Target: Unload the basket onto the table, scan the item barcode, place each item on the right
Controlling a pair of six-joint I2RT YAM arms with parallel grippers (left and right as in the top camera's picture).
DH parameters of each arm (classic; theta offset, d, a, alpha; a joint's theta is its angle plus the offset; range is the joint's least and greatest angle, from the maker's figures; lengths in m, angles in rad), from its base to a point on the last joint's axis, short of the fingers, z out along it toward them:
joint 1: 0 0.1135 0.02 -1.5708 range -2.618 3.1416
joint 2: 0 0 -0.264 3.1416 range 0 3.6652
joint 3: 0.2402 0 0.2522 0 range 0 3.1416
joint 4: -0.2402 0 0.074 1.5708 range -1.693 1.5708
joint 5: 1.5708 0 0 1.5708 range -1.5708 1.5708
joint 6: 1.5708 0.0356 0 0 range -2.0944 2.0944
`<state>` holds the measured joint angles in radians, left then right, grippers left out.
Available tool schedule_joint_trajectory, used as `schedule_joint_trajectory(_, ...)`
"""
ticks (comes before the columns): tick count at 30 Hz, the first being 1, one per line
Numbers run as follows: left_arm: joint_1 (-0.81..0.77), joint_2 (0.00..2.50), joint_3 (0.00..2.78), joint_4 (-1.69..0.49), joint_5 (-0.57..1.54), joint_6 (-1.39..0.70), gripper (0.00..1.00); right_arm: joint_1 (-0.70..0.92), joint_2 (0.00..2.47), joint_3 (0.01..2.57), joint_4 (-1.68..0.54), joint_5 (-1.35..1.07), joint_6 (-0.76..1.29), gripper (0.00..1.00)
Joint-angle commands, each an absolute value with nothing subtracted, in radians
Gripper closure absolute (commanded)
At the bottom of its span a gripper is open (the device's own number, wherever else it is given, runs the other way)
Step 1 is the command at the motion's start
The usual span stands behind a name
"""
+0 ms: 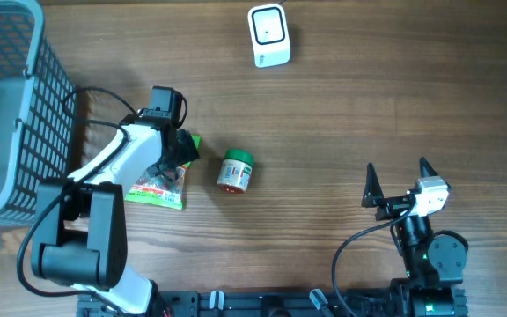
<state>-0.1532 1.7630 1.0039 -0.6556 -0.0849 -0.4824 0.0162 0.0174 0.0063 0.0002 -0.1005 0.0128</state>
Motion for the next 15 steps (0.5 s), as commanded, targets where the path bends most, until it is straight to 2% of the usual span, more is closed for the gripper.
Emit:
schedule_joint_trajectory(1,-0.146,1.709,1.05,-0.704,-0.102,-0.449,0.18,0.02,0.014,0.005,0.005,-0.099,0.003,0.0)
schedule_joint_trajectory(6,-0.142,1.599,1.141,-0.75,-0.102,-0.45,0.0,0.02,0.014,0.005,0.006,-0.099,0.003,0.0)
schedule_joint_trajectory(10,-0.102,1.537,1.169,-0.776,-0.102,-0.455,0.0,0.02,0.014,0.005,0.005,-0.099,0.003,0.0)
schedule_joint_trajectory(15,0.016,1.549,1.157,-0.842,-0.093,-0.487,0.1,0.02,0.014,0.005,0.006,-0.099,0.003,0.0)
